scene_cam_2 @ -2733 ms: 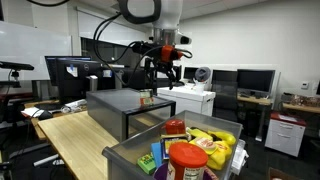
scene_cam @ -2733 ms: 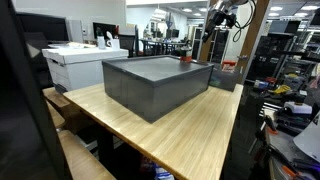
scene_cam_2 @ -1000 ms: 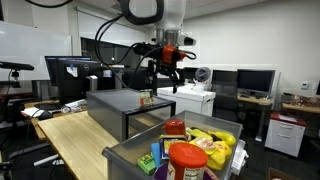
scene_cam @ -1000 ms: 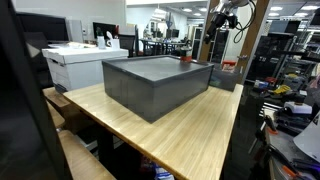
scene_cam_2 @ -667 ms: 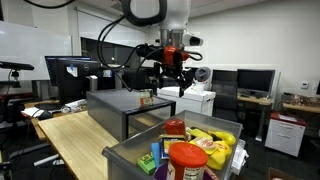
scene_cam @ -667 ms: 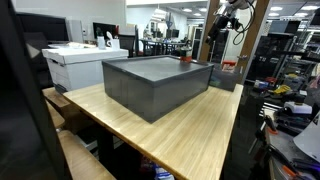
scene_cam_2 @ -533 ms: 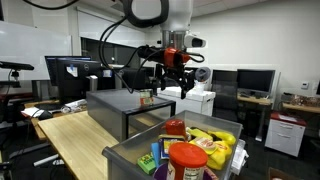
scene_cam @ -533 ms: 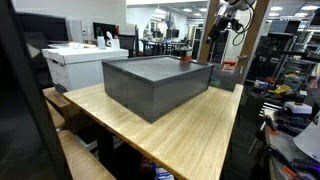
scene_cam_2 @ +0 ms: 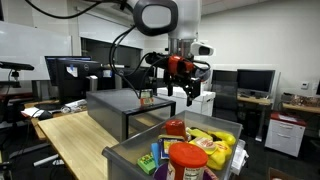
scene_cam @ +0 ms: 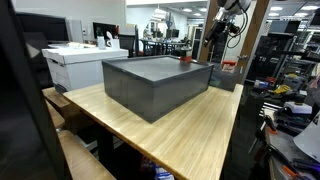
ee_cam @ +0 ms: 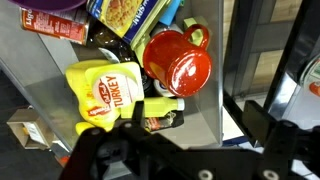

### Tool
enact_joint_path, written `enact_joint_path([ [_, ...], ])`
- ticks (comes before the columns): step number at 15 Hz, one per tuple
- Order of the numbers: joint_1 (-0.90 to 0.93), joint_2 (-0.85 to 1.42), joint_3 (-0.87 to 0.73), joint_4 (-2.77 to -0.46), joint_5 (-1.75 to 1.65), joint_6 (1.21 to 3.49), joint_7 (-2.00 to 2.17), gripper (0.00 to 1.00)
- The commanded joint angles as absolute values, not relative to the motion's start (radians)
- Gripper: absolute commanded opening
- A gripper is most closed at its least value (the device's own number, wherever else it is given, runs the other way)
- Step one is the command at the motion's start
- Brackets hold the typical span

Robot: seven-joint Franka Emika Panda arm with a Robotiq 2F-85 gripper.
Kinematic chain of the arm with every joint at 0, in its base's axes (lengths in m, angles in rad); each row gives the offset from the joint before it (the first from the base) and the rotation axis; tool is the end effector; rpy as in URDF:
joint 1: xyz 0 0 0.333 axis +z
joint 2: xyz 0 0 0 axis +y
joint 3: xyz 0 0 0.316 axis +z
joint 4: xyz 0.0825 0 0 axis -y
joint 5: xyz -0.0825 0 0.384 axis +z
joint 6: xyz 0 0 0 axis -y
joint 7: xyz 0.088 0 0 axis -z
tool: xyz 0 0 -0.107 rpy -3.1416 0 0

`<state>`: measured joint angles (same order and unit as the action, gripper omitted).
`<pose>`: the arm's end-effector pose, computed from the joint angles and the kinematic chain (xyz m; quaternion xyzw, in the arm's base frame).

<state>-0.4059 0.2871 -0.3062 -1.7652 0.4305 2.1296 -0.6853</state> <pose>0.5090 -0.3953 0.4180 -0.9822 0.1104 -0.1293 0.0800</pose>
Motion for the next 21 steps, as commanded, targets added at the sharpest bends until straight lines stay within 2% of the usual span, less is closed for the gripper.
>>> enact_joint_path([
  [1,-0.431,0.348,-0.285,-1.687,0.39,2.114,-0.602,1.0],
  [21,-0.5,0.6,-0.17,-1.434,0.339,1.959,-0.553,1.0],
])
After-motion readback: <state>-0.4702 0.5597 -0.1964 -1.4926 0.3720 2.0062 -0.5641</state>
